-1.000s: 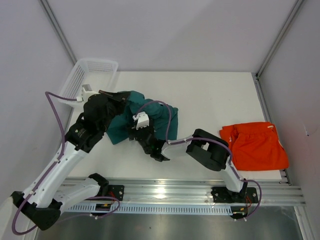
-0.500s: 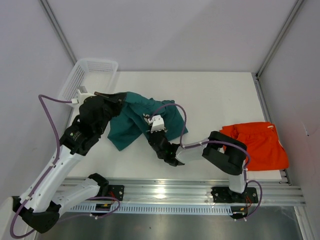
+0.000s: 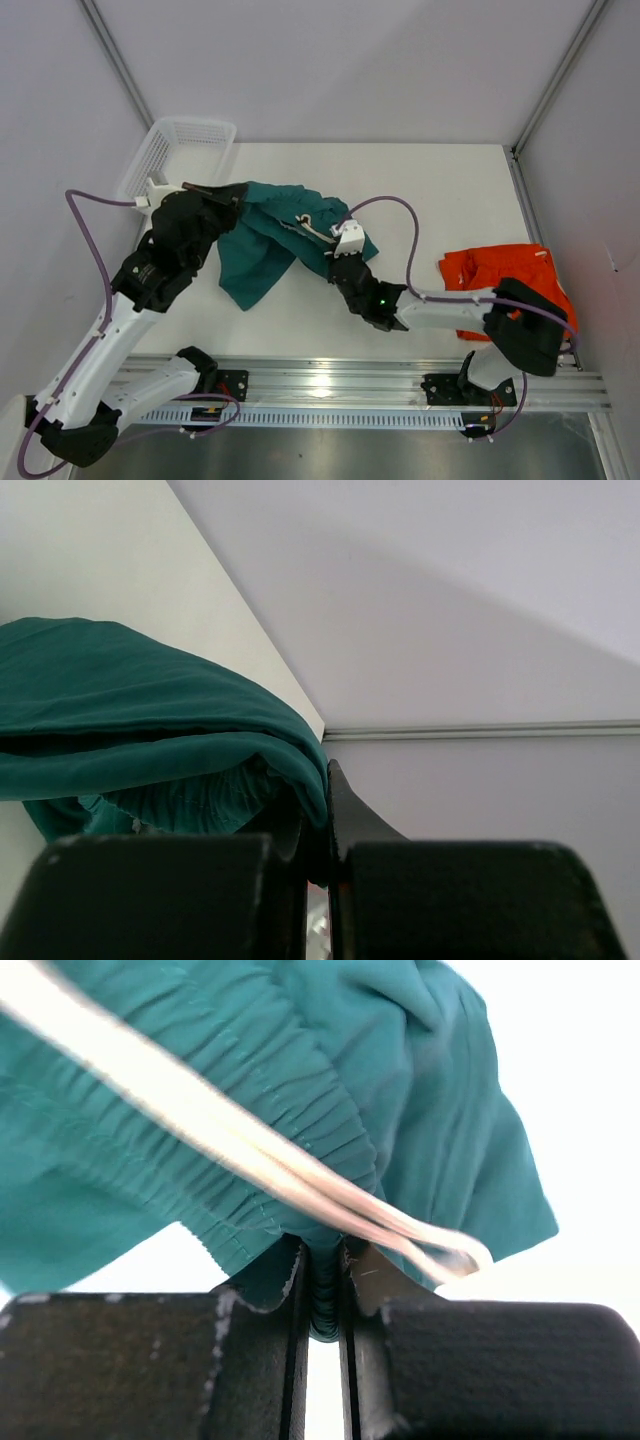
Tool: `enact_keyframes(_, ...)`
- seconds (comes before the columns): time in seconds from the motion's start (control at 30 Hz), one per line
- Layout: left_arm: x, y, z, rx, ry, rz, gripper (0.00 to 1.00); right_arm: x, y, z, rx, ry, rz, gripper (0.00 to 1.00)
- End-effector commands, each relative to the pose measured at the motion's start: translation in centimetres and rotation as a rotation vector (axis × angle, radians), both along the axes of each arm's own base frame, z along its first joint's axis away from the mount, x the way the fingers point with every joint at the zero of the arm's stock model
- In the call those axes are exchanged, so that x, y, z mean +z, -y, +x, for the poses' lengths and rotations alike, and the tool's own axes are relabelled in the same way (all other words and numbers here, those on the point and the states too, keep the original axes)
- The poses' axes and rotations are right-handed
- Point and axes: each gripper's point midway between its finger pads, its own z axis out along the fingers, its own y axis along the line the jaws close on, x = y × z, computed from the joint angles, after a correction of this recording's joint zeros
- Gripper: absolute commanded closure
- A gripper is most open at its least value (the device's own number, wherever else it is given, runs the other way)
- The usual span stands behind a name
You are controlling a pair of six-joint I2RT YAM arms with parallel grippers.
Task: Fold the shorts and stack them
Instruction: Flatten the shorts out
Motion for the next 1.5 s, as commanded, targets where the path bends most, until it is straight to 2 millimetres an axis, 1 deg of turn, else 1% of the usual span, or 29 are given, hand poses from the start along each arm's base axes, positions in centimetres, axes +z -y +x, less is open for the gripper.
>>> enact_keyframes(0.0,4.3,-1.5,-1.3,0.035,0.109,-0.049,1.00,5.1,-0.3,-3.4,0.184,0.023,0.045,1.00)
enact_keyframes(0.03,4.6,-1.8,-1.7,0.035,0.109,-0.040,1.00,5.4,0.0,-4.6,0.239,0.007,0.020,1.00)
enact_keyframes(0.07,4.9,-2.0,-2.0,0.036,0.110,-0.035,1.00,8.1,0.4,-5.6,0.287,0.032,0.066,1.00)
enact_keyframes(0.13,6.3,-2.6,-3.3,0.026,0.139,-0.044,1.00,9.6,0.0,-8.3,0.453,0.027,0.044,1.00)
enact_keyframes(0.17,6.6,-2.7,-3.7,0.016,0.152,-0.044,1.00,11.9,0.4,-9.8,0.505,0.056,0.074,1.00)
enact_keyframes(0.27,8.0,-3.1,-5.7,-0.030,0.212,-0.074,1.00,14.4,0.2,-13.9,0.682,0.061,0.033,1.00)
enact_keyframes(0.47,8.9,-3.4,-7.1,-0.059,0.247,-0.080,1.00,18.6,0.6,-17.5,0.832,0.048,0.042,1.00)
enact_keyframes(0.57,8.2,-3.4,-5.9,-0.023,0.207,-0.042,1.00,17.9,1.3,-15.1,0.775,-0.025,0.042,1.00)
enact_keyframes(0.6,7.8,-3.4,-5.3,-0.008,0.187,-0.029,1.00,17.7,2.4,-12.3,0.715,-0.050,0.059,1.00)
enact_keyframes(0.63,7.7,-3.4,-4.8,0.006,0.177,-0.019,1.00,17.1,2.6,-11.2,0.717,-0.090,0.078,1.00)
enact_keyframes(0.7,6.4,-3.0,-2.7,0.049,0.126,0.021,1.00,16.5,2.6,-10.5,0.776,-0.191,0.182,1.00)
enact_keyframes(0.73,5.9,-2.8,-1.9,0.060,0.113,0.026,1.00,16.0,3.5,-7.5,0.731,-0.213,0.222,1.00)
enact_keyframes(0.8,4.1,-1.9,0.6,0.089,0.058,0.062,1.00,16.6,3.4,-5.9,0.751,-0.263,0.296,1.00)
enact_keyframes(0.83,4.1,-1.8,1.9,0.108,0.066,0.055,1.00,16.8,4.5,-3.4,0.697,-0.265,0.321,1.00)
enact_keyframes(0.87,3.8,-1.5,3.1,0.116,0.061,0.052,1.00,15.1,4.4,-1.1,0.672,-0.329,0.338,1.00)
enact_keyframes(0.9,2.1,-0.3,5.2,0.094,0.019,0.062,0.98,15.0,4.5,0.2,0.661,-0.384,0.398,1.00)
enact_keyframes(0.93,3.0,-0.1,7.1,0.102,0.065,0.023,0.87,15.9,5.0,2.6,0.628,-0.368,0.433,0.70)
enact_keyframes(0.97,3.7,0.9,8.5,0.059,0.099,0.033,0.30,13.7,6.6,6.2,0.522,-0.433,0.483,0.58)
enact_keyframes(1.0,1.8,2.4,11.4,0.032,0.068,0.070,0.01,13.1,7.6,8.1,0.460,-0.438,0.501,0.57)
enact_keyframes(1.07,-0.6,3.2,14.7,-0.022,0.007,0.149,0.01,11.6,11.1,12.4,0.275,-0.431,0.520,0.34)
enact_keyframes(1.1,4.0,3.8,15.8,-0.067,0.085,0.155,0.01,10.2,11.7,13.4,0.232,-0.456,0.527,0.27)
enact_keyframes(1.13,-0.1,5.7,18.2,-0.182,-0.011,0.203,0.01,9.5,12.5,14.0,0.179,-0.458,0.518,0.23)
enact_keyframes(1.17,-3.0,5.9,17.9,-0.236,-0.124,0.285,0.01,8.8,13.1,14.2,0.141,-0.468,0.509,0.22)
enact_keyframes(1.2,-0.5,6.2,18.4,-0.252,-0.088,0.302,0.01,8.2,13.3,14.1,0.122,-0.480,0.493,0.21)
enact_keyframes(1.23,-2.6,6.5,19.1,-0.276,-0.140,0.342,0.01,7.8,13.4,14.2,0.118,-0.463,0.461,0.21)
enact_keyframes(1.33,-4.3,5.3,18.4,-0.277,-0.187,0.451,0.01,6.6,13.2,13.4,0.127,-0.445,0.358,0.22)
enact_keyframes(1.37,-3.2,4.7,17.5,-0.275,-0.157,0.479,0.01,6.3,13.1,13.4,0.126,-0.434,0.324,0.23)
enact_keyframes(1.43,-4.6,4.8,16.3,-0.321,-0.135,0.547,0.01,5.7,11.8,12.8,0.168,-0.440,0.254,0.24)
enact_keyframes(1.47,-2.7,4.6,15.0,-0.330,-0.073,0.558,0.01,5.5,11.3,12.8,0.174,-0.442,0.239,0.24)
